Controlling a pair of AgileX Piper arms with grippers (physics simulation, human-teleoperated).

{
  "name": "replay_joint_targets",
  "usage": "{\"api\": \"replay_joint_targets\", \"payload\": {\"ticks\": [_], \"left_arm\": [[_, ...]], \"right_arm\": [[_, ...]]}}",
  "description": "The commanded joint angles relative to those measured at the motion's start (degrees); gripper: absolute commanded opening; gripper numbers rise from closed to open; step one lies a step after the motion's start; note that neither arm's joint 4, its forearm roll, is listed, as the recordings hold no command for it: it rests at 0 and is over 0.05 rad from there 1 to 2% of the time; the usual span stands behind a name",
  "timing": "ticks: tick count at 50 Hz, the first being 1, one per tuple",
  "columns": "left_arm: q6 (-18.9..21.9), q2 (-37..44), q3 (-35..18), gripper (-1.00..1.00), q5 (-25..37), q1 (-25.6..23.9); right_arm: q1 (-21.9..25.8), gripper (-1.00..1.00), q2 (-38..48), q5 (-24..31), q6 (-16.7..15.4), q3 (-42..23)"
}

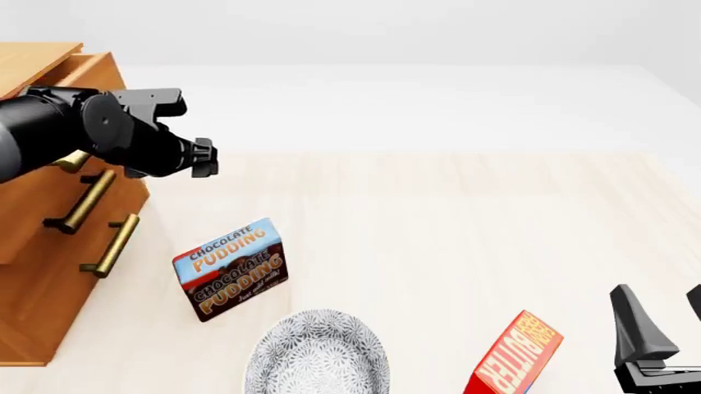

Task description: Put the butter at the front in the top drawer of the cabinet and close it.

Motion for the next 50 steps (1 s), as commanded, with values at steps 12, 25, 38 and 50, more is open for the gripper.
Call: {"api": "replay_joint_targets", "payload": {"ticks": [12, 25, 38, 50], "left_arm": [[2.66, -1.96, 1.47, 1.00, 1.43, 6.31], [3.81, -3.03, 1.40, 1.00, 3.19, 9.41], [4.45, -3.68, 1.23, 1.00, 4.11, 11.40], [4.36, -5.32, 2.14, 1.00, 4.18, 9.33]], "right_arm": [[-0.01, 1.00, 0.04, -0.04, 0.01, -0.01], [0.00, 1.00, 0.03, -0.03, 0.01, -0.01], [-0.01, 1.00, 0.04, -0.04, 0.01, -0.01], [0.00, 1.00, 0.02, -0.03, 0.01, -0.01]]}}
